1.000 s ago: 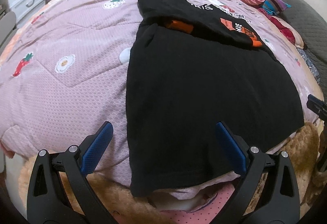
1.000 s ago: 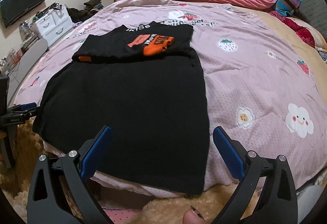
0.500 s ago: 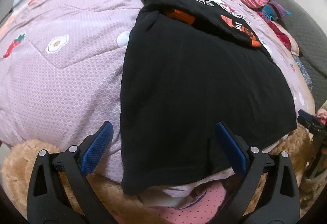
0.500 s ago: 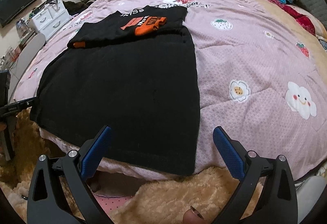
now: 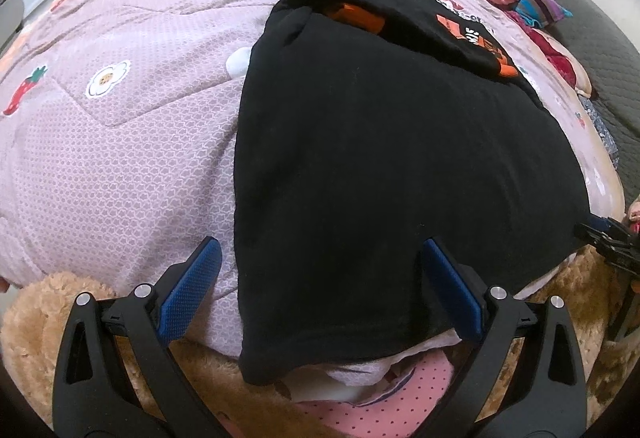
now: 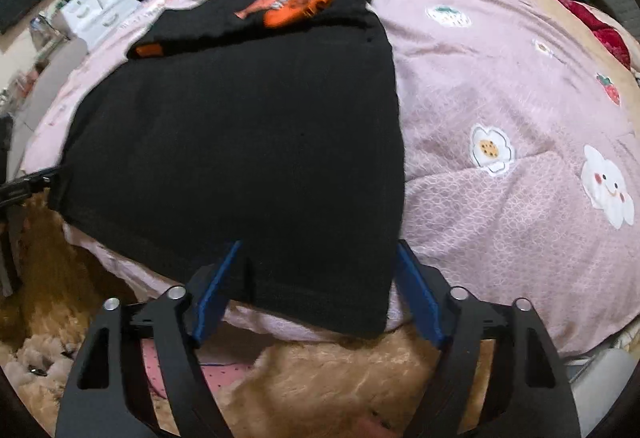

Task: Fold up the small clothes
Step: 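Move both tools back to the hem of the black shirt, then grasp the shirt hem with the left tool while the right tool grasps it too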

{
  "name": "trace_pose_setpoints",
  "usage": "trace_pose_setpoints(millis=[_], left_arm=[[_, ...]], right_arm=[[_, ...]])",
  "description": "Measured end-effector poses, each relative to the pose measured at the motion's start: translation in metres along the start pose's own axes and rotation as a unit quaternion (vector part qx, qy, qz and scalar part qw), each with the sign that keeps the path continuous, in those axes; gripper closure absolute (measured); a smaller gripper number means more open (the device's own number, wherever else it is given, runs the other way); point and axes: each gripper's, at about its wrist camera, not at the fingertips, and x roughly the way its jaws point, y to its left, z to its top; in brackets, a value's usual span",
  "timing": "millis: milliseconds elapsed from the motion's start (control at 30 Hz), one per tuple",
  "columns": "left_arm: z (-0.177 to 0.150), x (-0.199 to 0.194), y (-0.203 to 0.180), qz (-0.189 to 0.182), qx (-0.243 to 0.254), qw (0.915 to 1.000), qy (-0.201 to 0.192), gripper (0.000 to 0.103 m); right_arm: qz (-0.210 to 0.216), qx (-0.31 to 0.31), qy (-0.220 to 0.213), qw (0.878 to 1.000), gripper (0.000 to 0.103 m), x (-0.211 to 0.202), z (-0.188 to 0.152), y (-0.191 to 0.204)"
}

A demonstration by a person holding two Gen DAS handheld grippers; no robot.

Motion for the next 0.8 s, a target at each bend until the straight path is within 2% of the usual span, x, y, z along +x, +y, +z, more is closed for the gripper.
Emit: trace_pose_setpoints(millis=[67, 100, 167, 233, 300, 433, 500, 567, 600, 667, 700, 733, 767, 800], left_arm=[[0.0, 0.001, 0.0, 0.001, 0.002, 1.0, 0.001, 0.009], [0.001, 0.002, 0.0, 0.001, 0.001, 1.0, 0.001, 0.009], [0.001, 0.002, 0.0, 0.001, 0.002, 1.0, 0.0, 0.009], [0.001, 0.003, 0.0, 0.001, 0.002, 1.0, 0.001, 0.009], [0.001, 0.003, 0.0, 0.001, 0.001, 1.0, 0.001, 0.009], [0.001, 0.001, 0.001, -0.001, 0.001, 1.0, -0.004, 0.009], [0.0, -0.002, 0.001, -0.009, -0.001, 0.9999, -0.012, 0.014], [-0.001, -0.005, 0.001, -0.01, 0.0, 0.9998, -0.019, 0.035], [-0.001, -0.007, 0.001, -0.011, 0.0, 0.9997, -0.023, 0.038], [-0.001, -0.009, 0.002, -0.018, -0.002, 0.9995, -0.026, 0.055], [-0.001, -0.009, 0.003, -0.021, -0.003, 0.9994, -0.027, 0.06], [-0.001, -0.01, 0.003, -0.023, -0.002, 0.9993, -0.028, 0.069], [-0.001, -0.012, 0.003, -0.016, 0.0, 0.9994, -0.031, 0.085], [-0.001, -0.014, 0.004, -0.013, 0.002, 0.9993, -0.035, 0.092]], right_arm=[[-0.018, -0.014, -0.008, 1.0, 0.056, -0.003, 0.0, 0.003], [-0.017, -0.02, -0.014, 1.0, 0.061, -0.005, -0.001, 0.004], [-0.026, -0.025, -0.029, 0.999, 0.082, -0.013, -0.002, 0.005], [-0.017, -0.021, -0.044, 0.999, 0.093, -0.021, -0.002, 0.001], [0.017, -0.01, -0.06, 0.998, 0.097, -0.029, 0.0, -0.002], [0.042, -0.018, -0.104, 0.994, 0.097, -0.054, 0.009, 0.002], [0.059, -0.011, -0.127, 0.99, 0.097, -0.066, 0.017, 0.002], [0.062, -0.006, -0.142, 0.988, 0.097, -0.073, 0.023, 0.002], [0.058, -0.006, -0.148, 0.987, 0.097, -0.075, 0.025, 0.001], [0.054, -0.003, -0.161, 0.985, 0.097, -0.08, 0.03, -0.001], [0.056, 0.0, -0.164, 0.985, 0.097, -0.081, 0.031, -0.001], [0.06, 0.007, -0.167, 0.984, 0.097, -0.083, 0.032, -0.004], [0.063, 0.012, -0.17, 0.983, 0.097, -0.084, 0.034, -0.006], [0.066, 0.016, -0.174, 0.982, 0.097, -0.086, 0.034, -0.008]])
